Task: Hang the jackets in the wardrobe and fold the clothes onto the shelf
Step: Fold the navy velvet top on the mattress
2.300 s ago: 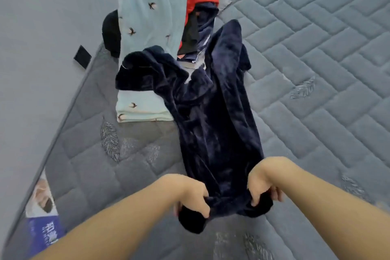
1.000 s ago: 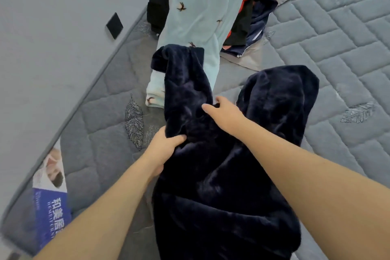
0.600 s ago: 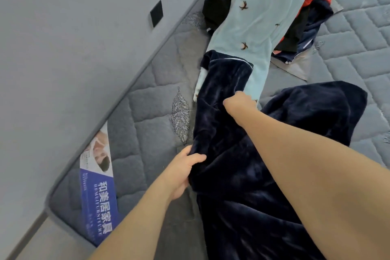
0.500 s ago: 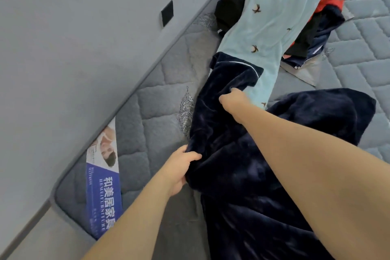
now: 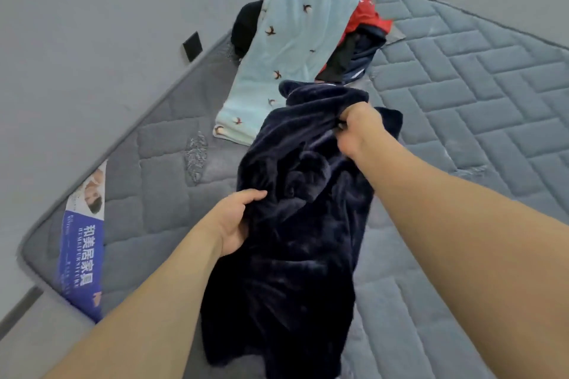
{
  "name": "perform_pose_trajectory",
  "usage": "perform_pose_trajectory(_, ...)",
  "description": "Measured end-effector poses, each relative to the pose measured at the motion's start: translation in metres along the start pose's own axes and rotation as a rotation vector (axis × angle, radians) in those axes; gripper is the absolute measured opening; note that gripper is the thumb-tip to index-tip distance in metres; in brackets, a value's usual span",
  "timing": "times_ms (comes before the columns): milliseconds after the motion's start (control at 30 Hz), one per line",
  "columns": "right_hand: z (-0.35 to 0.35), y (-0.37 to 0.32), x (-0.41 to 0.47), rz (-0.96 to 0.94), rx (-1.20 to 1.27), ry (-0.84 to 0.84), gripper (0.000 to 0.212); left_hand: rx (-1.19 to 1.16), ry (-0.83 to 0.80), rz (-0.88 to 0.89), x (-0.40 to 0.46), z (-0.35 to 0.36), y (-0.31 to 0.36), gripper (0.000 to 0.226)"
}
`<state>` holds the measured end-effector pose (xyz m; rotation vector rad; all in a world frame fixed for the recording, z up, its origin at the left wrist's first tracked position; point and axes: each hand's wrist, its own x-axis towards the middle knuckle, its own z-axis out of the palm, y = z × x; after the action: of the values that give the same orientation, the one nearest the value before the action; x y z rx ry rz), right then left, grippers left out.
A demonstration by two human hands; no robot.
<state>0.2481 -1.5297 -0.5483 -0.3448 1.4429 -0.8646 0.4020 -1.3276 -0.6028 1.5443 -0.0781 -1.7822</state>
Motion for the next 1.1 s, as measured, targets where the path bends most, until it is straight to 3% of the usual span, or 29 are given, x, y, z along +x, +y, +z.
perform_pose_trajectory(133, -0.180, -0.072, -0.011, -0.115, 0.078, 0.082, 0.037, 0.179, 0.039, 0.215, -0.028, 0.149, -0.044, 0.027)
perform_pose_trajectory(267, -0.373, -0.133, -0.026, -0.187, 0.272, 0.204, 0.036, 0.488, 0.049, 0.363, -0.046, 0.309, -0.095, 0.013)
perform_pose_trajectory(400, -0.555, -0.161, -0.053, -0.228, 0.407, 0.405, 0.027, 0.751, 0.062, 0.462, -0.053, 0.470, -0.177, 0.033)
perform_pose_trajectory(433, -0.599, -0.162, -0.060, -0.220, 0.425, 0.467, 0.028, 0.795, 0.019, 0.498, -0.055, 0.508, -0.203, 0.036)
perform_pose_trajectory(500, -0.676, -0.153, -0.074, -0.184, 0.440, 0.577, 0.025, 0.844, -0.230, 0.486, -0.061, 0.571, -0.256, 0.041)
perform_pose_trajectory(600, -0.770, -0.115, -0.096, -0.092, 0.449, 0.711, 0.018, 1.095, -0.643, 0.273, -0.068, 0.629, -0.328, 0.048)
perform_pose_trajectory(667, -0.811, -0.082, -0.105, -0.014, 0.484, 0.768, 0.022, 1.432, -0.748, 0.193, -0.065, 0.644, -0.361, 0.044)
perform_pose_trajectory(767, -0.837, -0.043, -0.104, 0.113, 0.547, 0.830, 0.037, 1.869, -0.671, 0.224, -0.057, 0.637, -0.381, 0.038)
perform_pose_trajectory(900, -0.812, -0.016, -0.098, 0.217, 0.449, 0.777, 0.047, 2.012, -0.555, 0.228, -0.033, 0.595, -0.374, 0.040)
perform_pose_trajectory(1100, -0.770, -0.004, -0.078, 0.205, 0.116, 0.628, 0.060, 2.006, -0.474, 0.248, -0.002, 0.564, -0.356, 0.045)
